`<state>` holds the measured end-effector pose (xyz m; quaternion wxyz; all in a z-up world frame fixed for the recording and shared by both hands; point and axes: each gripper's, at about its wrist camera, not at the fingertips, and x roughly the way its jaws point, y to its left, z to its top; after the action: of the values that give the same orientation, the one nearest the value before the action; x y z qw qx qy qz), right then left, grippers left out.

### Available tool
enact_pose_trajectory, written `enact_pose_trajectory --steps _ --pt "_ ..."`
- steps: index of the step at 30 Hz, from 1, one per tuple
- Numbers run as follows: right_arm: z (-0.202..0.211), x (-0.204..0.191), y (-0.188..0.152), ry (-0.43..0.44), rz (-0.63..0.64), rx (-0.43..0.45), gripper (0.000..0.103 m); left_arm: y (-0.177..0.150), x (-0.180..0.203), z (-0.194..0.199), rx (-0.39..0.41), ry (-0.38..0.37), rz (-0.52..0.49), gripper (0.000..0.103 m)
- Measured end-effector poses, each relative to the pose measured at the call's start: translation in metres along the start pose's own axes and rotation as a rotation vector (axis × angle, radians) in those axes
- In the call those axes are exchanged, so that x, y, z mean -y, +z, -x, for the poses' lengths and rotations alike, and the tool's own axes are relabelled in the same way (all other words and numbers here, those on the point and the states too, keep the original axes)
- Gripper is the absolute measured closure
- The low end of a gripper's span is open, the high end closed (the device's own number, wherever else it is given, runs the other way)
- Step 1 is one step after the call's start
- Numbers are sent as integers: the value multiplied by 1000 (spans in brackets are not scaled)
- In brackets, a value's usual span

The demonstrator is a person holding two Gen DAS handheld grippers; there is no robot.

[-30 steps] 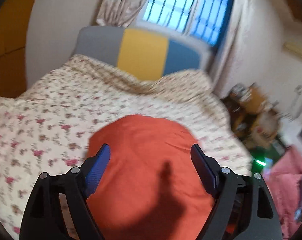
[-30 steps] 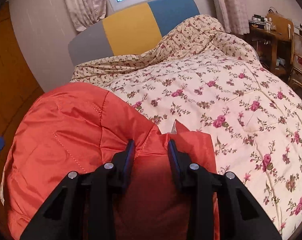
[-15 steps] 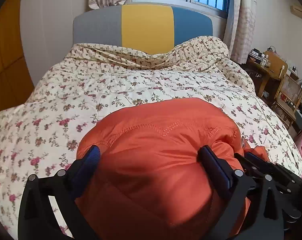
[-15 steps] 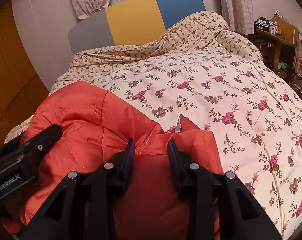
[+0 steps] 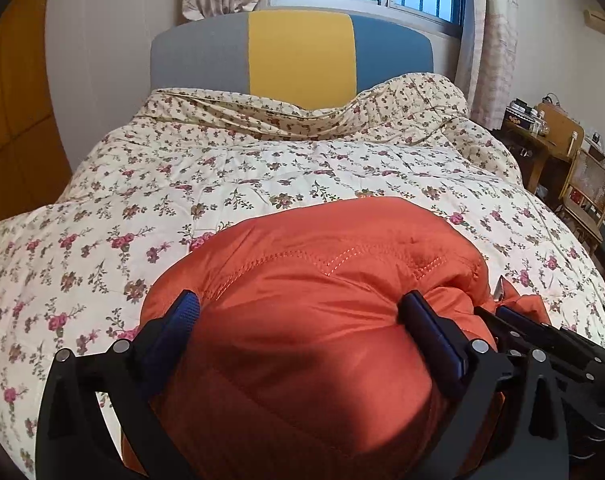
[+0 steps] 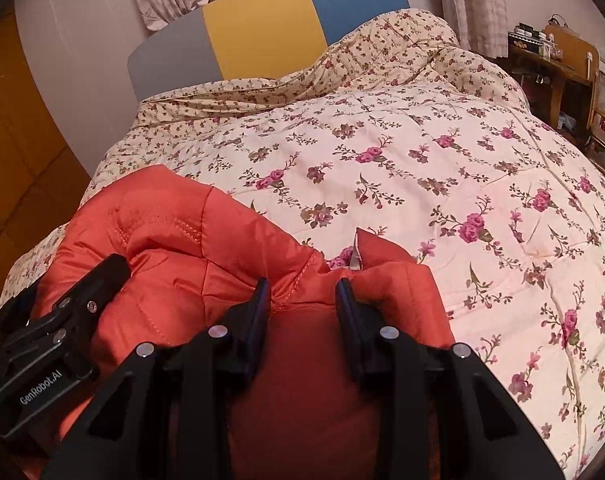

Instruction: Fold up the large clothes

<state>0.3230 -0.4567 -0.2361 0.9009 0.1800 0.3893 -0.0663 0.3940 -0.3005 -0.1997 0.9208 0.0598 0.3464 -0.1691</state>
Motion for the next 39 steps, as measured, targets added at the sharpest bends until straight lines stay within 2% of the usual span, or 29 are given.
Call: enact_pose_trajectory --steps 8,13,14,17,19,21,24,27,32,39 --pt "18 -3 -1 15 16 42 68 -2 2 13 38 5 -3 3" --pt "51 -9 21 68 6 84 67 13 -13 43 23 -72 46 3" --pt "54 -14 29 64 27 97 67 20 -15 47 34 -54 63 3" --pt "40 -24 41 25 88 63 66 36 -13 40 20 15 75 3" --pt "20 -21 39 -2 89 11 66 40 -5 21 -35 45 20 3" --pt "4 -13 33 9 69 -34 66 36 1 2 -69 38 -34 3" --pt "-8 -3 31 25 13 -37 66 32 -1 -11 -76 15 -9 3" --pt "-16 -5 30 -16 28 -36 66 27 -3 -20 -82 14 2 3" --pt "-28 0 29 -27 15 -35 66 25 -3 -35 -106 7 11 3" --pt "-26 -2 24 -39 20 11 66 19 1 -32 -66 34 -13 3"
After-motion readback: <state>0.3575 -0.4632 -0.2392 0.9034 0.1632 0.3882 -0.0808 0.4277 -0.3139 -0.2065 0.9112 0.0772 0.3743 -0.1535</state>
